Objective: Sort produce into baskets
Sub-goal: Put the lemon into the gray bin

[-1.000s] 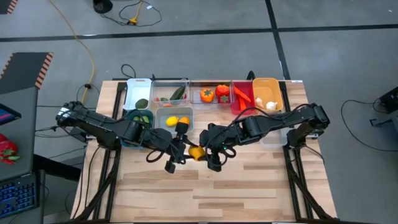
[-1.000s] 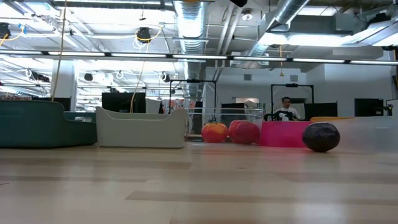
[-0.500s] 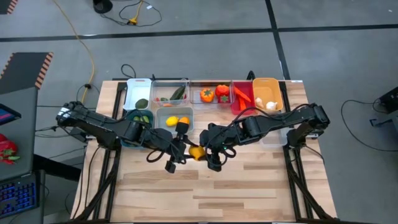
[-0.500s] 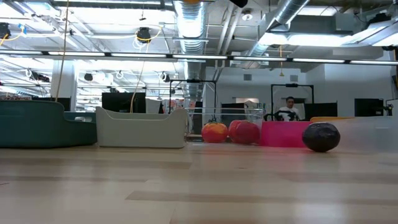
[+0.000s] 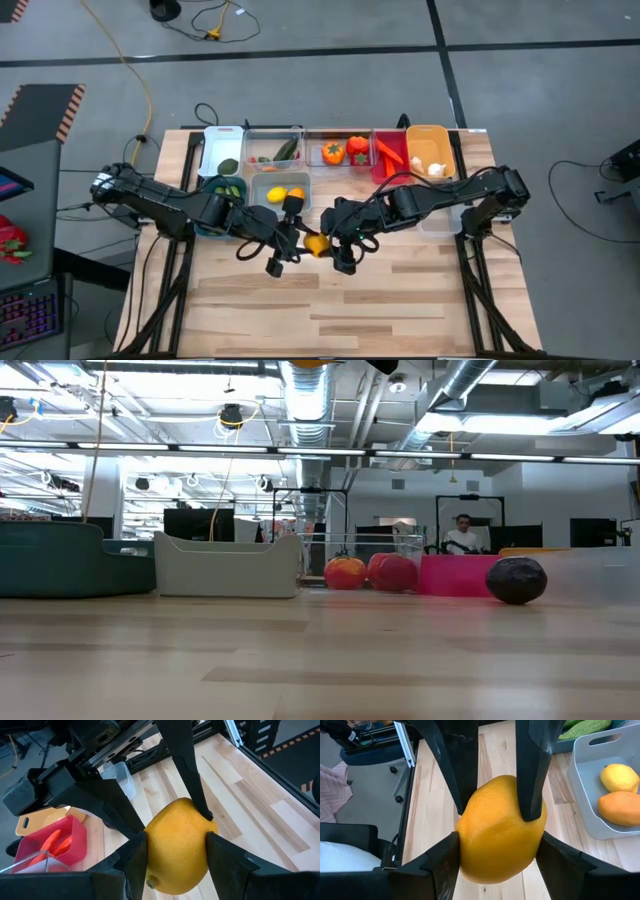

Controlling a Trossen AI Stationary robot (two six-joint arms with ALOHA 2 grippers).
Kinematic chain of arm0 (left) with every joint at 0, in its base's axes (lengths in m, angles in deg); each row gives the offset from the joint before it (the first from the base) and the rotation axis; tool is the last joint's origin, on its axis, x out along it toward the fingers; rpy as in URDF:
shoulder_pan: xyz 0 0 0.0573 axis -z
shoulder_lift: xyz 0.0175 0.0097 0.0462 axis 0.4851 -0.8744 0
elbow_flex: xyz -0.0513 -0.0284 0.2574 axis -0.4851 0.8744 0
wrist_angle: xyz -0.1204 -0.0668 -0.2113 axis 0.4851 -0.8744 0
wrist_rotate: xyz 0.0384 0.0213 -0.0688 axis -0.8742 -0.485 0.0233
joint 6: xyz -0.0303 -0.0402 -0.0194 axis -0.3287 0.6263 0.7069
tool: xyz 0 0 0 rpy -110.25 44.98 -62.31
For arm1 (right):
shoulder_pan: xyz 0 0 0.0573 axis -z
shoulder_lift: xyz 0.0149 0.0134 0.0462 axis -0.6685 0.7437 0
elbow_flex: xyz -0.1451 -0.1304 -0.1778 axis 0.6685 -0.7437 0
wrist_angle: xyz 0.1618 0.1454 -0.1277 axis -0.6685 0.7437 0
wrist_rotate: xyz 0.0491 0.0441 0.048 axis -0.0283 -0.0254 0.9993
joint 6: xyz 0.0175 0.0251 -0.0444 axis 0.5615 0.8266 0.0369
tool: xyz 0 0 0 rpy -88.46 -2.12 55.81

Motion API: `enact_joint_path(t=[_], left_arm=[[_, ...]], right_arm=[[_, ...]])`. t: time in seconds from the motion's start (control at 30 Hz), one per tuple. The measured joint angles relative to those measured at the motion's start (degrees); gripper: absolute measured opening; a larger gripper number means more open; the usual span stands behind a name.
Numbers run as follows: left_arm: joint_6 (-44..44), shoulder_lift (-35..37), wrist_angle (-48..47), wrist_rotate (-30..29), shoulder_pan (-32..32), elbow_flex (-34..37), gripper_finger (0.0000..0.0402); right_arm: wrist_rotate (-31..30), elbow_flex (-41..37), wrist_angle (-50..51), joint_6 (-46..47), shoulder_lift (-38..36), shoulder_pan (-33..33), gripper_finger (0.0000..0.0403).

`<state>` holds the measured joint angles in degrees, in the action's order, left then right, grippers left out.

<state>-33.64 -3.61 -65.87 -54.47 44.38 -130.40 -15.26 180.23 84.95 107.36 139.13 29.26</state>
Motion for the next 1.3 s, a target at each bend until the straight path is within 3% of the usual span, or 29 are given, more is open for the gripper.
enact_joint_path(t=[0.9, 1.3], left_arm=[[0.0, 0.0, -0.2, 0.1, 0.0, 0.0, 0.0165], [1.0, 0.0, -0.4, 0.2, 0.0, 0.0, 0.0165]], right_arm=[[0.0, 0.0, 0.3, 0.2, 0.0, 0.0, 0.0263], [0.0, 0.1, 2.5, 0.2, -0.1, 0.3, 0.0364]])
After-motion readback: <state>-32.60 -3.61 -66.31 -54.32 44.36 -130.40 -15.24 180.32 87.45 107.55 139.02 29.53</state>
